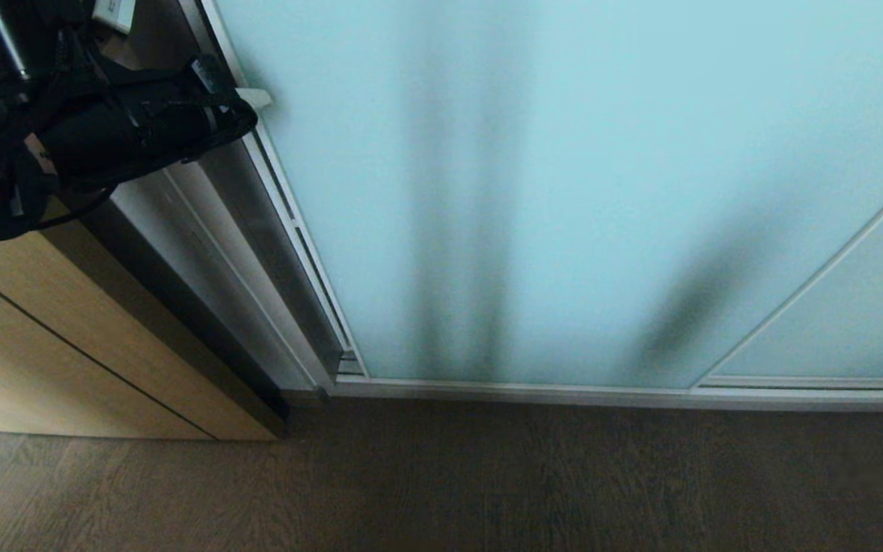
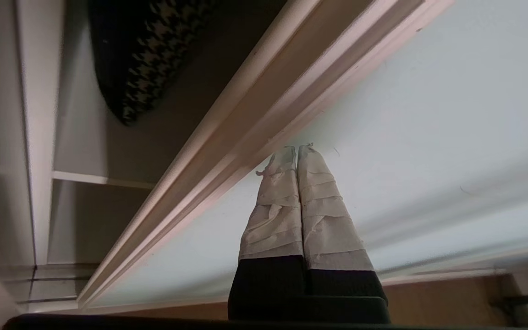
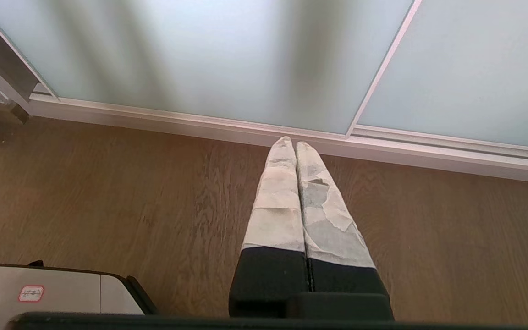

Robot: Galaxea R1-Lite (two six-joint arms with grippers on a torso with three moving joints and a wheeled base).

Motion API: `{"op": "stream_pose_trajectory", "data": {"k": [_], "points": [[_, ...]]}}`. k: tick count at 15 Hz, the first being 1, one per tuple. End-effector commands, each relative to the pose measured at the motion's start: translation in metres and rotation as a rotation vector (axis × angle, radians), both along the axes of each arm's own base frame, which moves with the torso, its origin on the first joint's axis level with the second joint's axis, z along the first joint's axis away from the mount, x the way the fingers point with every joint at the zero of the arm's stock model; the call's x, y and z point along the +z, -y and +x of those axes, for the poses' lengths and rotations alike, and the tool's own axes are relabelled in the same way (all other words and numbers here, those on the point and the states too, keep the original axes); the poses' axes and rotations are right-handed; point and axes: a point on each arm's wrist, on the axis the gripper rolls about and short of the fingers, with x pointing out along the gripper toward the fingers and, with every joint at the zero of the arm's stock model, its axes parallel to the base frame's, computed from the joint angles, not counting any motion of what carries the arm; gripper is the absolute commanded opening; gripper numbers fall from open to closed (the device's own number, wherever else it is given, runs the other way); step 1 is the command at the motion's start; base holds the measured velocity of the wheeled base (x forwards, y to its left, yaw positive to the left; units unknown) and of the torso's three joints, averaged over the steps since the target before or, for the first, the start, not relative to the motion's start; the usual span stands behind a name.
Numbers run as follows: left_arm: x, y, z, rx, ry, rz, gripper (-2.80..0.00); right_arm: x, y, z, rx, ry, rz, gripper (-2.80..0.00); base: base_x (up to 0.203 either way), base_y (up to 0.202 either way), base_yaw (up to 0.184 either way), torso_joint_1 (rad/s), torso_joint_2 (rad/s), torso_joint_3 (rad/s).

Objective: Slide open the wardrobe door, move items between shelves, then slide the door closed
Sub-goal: Close the door

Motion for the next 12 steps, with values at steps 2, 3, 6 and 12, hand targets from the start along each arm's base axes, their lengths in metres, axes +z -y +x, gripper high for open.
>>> {"op": "stream_pose_trajectory", "data": {"k": [2,3,6,12], "points": [[0.009,-0.002,-0.014,-0.001,0.025,-0.003,-2.8,0.0,0.0,0.0,0.0,0.001,0.0,-2.8,0.0,0.0,0.0,0.0,0.0,0.0],[0.011,-0.002,-0.018,-0.002,0.029,-0.004,-2.8,0.0,0.0,0.0,0.0,0.001,0.0,-2.8,0.0,0.0,0.0,0.0,0.0,0.0],[0.013,-0.008,-0.024,0.015,0.032,-0.005,-2.8,0.0,0.0,0.0,0.0,0.001,0.0,-2.8,0.0,0.0,0.0,0.0,0.0,0.0],[0.033,-0.017,-0.063,0.041,0.092,-0.007,-2.8,0.0,0.0,0.0,0.0,0.001,0.0,-2.8,0.0,0.0,0.0,0.0,0.0,0.0]]}}
